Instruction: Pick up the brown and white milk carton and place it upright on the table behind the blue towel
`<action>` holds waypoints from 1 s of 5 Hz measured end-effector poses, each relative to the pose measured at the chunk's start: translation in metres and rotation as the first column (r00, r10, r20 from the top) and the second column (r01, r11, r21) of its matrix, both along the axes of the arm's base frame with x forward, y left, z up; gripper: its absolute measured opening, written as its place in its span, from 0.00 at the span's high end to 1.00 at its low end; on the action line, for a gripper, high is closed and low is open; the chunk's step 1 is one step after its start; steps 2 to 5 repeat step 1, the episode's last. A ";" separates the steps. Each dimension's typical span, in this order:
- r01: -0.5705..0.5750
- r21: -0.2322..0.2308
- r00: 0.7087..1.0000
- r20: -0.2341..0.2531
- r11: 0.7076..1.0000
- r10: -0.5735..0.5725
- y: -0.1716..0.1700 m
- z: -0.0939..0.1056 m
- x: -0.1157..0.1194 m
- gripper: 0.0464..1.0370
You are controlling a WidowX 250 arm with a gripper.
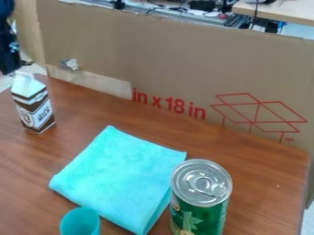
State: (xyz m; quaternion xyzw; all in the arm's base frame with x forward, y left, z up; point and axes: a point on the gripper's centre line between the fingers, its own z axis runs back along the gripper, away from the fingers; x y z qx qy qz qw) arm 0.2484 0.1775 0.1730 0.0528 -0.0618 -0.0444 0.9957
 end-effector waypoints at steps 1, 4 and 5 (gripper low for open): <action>0.038 -0.018 0.999 -0.036 0.999 -0.039 -0.027 -0.003 -0.032 0.03; 0.038 -0.018 0.999 -0.036 0.999 -0.039 -0.027 -0.003 -0.032 0.03; 0.038 -0.018 0.999 -0.036 0.999 -0.039 -0.027 -0.003 -0.032 0.03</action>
